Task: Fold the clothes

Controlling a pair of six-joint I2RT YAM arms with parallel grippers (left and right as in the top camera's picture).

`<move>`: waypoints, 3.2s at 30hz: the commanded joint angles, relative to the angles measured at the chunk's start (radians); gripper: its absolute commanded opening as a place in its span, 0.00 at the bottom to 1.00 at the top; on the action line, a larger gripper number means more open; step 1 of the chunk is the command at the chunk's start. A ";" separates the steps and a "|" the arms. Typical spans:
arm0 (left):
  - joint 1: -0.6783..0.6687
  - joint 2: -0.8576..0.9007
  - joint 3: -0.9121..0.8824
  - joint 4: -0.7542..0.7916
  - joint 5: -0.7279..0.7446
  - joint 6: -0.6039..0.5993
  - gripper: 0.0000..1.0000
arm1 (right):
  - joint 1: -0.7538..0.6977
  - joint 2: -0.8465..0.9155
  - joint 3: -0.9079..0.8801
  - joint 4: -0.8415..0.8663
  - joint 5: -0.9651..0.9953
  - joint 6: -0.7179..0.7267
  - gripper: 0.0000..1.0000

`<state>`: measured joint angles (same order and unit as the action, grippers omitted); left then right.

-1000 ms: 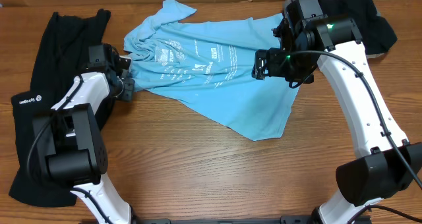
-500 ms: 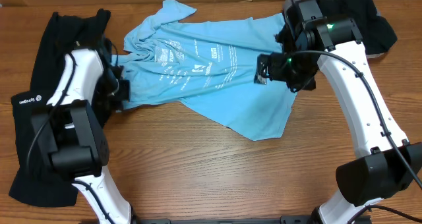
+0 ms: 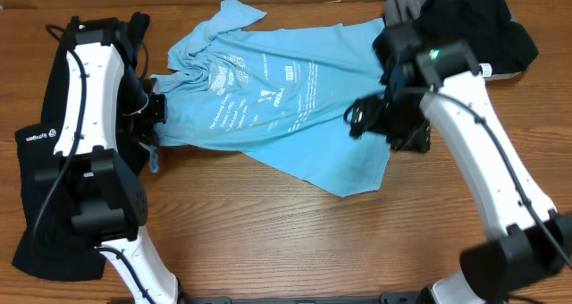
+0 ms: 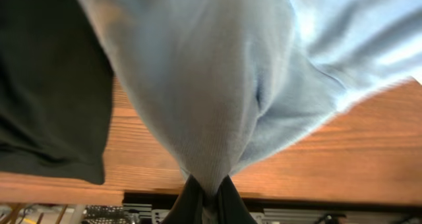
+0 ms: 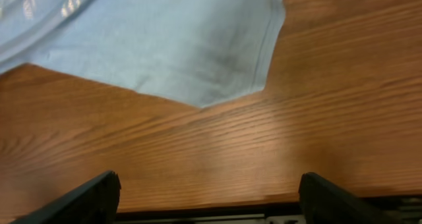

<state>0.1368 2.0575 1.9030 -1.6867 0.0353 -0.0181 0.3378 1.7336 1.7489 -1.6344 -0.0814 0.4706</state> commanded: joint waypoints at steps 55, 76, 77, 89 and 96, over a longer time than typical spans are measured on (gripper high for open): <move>-0.126 -0.395 -0.010 0.210 0.039 -0.097 0.04 | -0.041 -0.192 -0.955 0.804 0.046 0.338 0.04; -0.126 -0.396 -0.042 0.075 0.035 -0.117 0.04 | -0.042 -0.611 -0.739 0.290 -0.051 0.201 0.04; -0.126 -0.396 -0.051 0.069 0.035 -0.117 0.04 | -0.042 -0.616 -0.719 0.264 -0.052 0.200 0.04; -0.126 -0.412 -0.327 0.074 0.036 -0.153 0.04 | -0.077 -0.619 -0.655 0.113 -0.052 0.184 0.04; -0.126 -0.478 -0.457 0.174 -0.003 -0.219 0.04 | -0.204 -0.596 -0.655 0.195 -0.018 0.102 0.04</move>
<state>0.0071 1.6394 1.4780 -1.5372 0.0689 -0.1814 0.1776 1.1278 1.0679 -1.4723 -0.1215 0.6312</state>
